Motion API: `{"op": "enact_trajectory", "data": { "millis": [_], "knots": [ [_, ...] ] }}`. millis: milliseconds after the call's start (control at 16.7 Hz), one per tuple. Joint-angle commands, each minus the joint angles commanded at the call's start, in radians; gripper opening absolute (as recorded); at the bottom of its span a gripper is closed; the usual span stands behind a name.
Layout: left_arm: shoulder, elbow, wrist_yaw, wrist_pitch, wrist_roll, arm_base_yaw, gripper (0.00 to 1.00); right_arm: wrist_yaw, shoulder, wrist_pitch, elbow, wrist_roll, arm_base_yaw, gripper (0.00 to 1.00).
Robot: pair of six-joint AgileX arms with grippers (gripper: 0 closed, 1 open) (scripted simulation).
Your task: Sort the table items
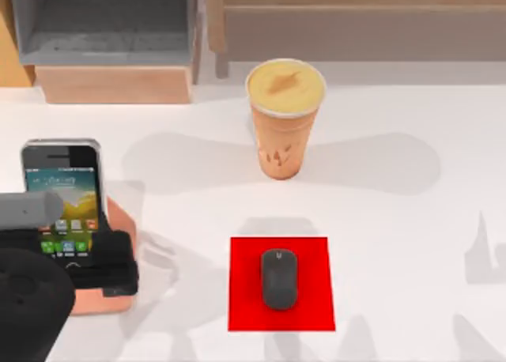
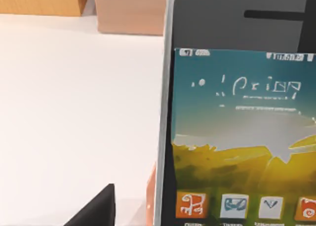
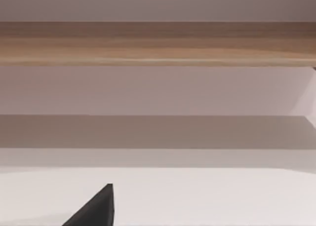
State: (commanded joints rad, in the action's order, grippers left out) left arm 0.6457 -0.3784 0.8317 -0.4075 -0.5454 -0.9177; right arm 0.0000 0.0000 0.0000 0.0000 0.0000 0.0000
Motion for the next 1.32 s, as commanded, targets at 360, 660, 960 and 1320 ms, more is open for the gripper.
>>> {"op": "enact_trajectory", "data": {
  "millis": [360, 660, 960, 1320],
  "knots": [
    [-0.048, 0.019, -0.065, 0.051, 0.049, 0.039, 1.00, 0.000, 0.000, 0.000, 0.000, 0.000, 0.000, 1.00],
    [-0.192, 0.082, -0.240, 0.170, 0.177, 0.141, 1.00, 0.000, 0.000, 0.000, 0.000, 0.000, 0.000, 1.00],
    [-0.366, 0.175, -0.460, 0.289, 0.328, 0.338, 1.00, 0.000, 0.000, 0.000, 0.000, 0.000, 0.000, 1.00],
    [-0.544, 0.293, -0.693, 0.379, 0.471, 0.649, 1.00, 0.000, 0.000, 0.000, 0.000, 0.000, 0.000, 1.00]
  ]
}}
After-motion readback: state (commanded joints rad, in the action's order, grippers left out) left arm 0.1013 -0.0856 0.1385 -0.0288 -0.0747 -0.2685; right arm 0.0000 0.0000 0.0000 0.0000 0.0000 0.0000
